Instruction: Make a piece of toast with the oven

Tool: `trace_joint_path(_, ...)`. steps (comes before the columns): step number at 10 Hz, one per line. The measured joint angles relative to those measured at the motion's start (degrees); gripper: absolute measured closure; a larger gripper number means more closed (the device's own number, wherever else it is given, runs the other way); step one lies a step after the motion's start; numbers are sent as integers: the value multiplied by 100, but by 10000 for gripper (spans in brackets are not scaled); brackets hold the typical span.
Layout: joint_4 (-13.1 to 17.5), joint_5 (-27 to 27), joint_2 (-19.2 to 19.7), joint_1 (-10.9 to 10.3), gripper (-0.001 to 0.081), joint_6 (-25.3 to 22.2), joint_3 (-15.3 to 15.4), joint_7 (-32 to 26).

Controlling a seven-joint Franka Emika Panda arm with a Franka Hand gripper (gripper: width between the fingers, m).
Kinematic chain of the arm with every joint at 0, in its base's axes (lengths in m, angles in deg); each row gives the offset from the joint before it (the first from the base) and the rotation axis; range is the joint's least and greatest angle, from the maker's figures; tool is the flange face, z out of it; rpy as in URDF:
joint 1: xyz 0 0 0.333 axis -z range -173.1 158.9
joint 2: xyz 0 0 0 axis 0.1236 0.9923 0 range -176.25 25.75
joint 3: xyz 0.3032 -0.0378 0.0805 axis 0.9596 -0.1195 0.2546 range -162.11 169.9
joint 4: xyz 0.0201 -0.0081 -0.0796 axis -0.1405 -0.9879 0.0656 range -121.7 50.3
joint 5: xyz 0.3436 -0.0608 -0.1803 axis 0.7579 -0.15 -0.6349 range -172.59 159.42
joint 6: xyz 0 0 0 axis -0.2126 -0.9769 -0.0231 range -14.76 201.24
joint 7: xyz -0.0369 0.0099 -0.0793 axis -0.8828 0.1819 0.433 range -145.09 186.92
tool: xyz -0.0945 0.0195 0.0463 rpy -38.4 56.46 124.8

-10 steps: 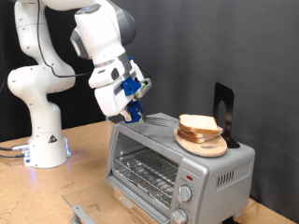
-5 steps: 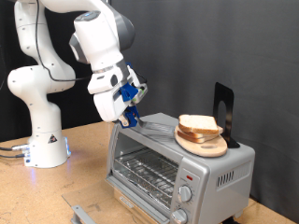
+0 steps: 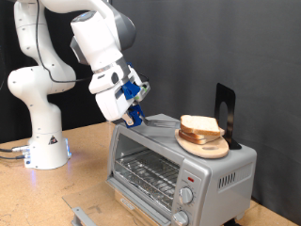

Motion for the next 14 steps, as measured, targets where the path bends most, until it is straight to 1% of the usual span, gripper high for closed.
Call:
trace_joint_path(8, 104, 4, 24, -20, 476, 52, 29, 6)
trace_joint_path(14, 170, 4, 67, -28, 478, 51, 202, 169)
